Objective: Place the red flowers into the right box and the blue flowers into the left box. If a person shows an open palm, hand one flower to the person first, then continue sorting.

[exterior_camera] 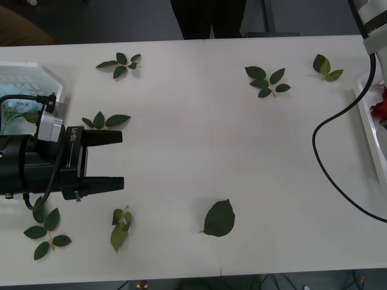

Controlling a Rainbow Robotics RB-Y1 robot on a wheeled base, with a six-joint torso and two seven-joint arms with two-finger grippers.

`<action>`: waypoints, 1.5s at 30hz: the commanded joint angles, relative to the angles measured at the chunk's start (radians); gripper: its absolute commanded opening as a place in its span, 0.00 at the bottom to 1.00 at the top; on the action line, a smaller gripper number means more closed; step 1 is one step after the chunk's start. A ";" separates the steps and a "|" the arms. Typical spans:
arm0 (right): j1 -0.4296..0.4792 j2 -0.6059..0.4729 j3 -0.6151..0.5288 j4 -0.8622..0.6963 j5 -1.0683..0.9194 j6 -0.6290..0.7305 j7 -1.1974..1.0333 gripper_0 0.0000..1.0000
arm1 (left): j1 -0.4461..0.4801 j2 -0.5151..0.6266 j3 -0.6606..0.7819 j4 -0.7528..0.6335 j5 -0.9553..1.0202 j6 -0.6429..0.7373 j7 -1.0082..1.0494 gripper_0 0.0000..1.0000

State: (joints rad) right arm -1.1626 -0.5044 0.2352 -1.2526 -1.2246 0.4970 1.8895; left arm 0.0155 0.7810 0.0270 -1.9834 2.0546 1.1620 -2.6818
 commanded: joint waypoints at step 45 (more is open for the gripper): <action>0.282 -0.447 0.013 -0.083 -0.724 0.885 0.816 0.99 | 0.020 0.034 0.025 -0.029 0.015 0.008 -0.023 1.00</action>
State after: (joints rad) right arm -0.9051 -0.8822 0.2458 -1.2732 -1.9159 1.3655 2.7233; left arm 0.0156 0.7810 0.0271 -1.9842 2.0550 1.1621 -2.6818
